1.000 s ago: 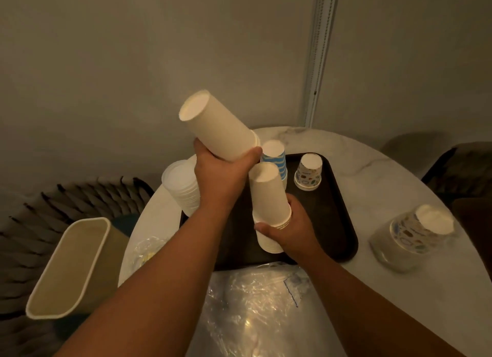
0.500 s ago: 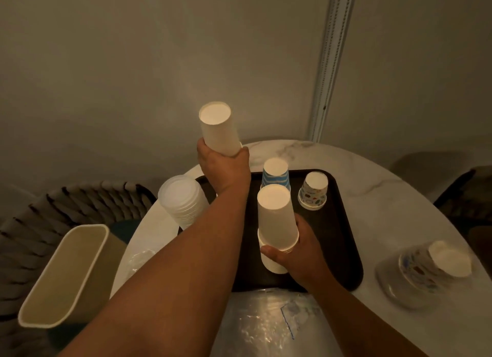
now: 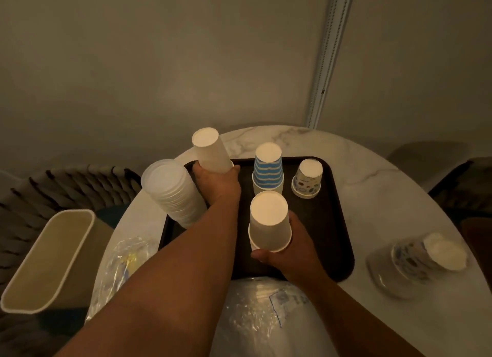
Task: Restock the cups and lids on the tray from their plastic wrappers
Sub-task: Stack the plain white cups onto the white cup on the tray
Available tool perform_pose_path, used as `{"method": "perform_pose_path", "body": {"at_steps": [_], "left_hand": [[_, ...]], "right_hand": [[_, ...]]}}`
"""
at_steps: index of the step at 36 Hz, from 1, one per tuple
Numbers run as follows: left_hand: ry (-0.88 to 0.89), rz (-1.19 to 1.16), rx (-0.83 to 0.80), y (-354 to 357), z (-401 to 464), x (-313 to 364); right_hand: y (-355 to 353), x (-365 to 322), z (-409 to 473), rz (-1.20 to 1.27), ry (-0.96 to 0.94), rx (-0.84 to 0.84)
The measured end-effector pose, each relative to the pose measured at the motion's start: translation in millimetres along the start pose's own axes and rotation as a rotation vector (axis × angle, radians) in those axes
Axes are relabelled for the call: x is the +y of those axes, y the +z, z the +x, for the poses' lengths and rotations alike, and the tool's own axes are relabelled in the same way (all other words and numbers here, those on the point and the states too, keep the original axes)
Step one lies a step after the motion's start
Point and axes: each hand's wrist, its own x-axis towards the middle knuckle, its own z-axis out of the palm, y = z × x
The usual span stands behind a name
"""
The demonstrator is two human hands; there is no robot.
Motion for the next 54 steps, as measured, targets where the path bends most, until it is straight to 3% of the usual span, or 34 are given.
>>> {"method": "perform_pose_path", "body": {"at_steps": [21, 31, 35, 38, 41, 44, 54], "left_hand": [[-0.179, 0.182, -0.099, 13.9, 12.9, -33.3], [-0.031, 0.032, -0.296, -13.5, -27.9, -42.8], [-0.127, -0.181, -0.370, -35.3, -52.1, -46.0], [0.014, -0.234, -0.367, -65.9, -81.3, -52.0], [0.258, -0.318, -0.618, -92.3, -106.5, -71.9], [0.367, -0.091, -0.776, -90.6, -109.6, -80.4], [0.555, 0.113, -0.609, -70.7, -114.3, -65.6]], "right_hand": [[1.8, 4.1, -3.7, -0.040, -0.050, 0.043], [1.2, 2.4, -7.3, -0.047, 0.001, 0.026], [1.9, 5.1, -8.0, -0.044, 0.028, 0.040], [3.0, 7.0, -9.3, -0.046, 0.037, 0.050], [3.2, 9.7, -11.2, -0.056, 0.032, 0.067], [4.2, 8.9, -11.3, -0.080, 0.026, 0.070], [5.3, 16.3, -11.2, -0.104, 0.051, 0.104]]}}
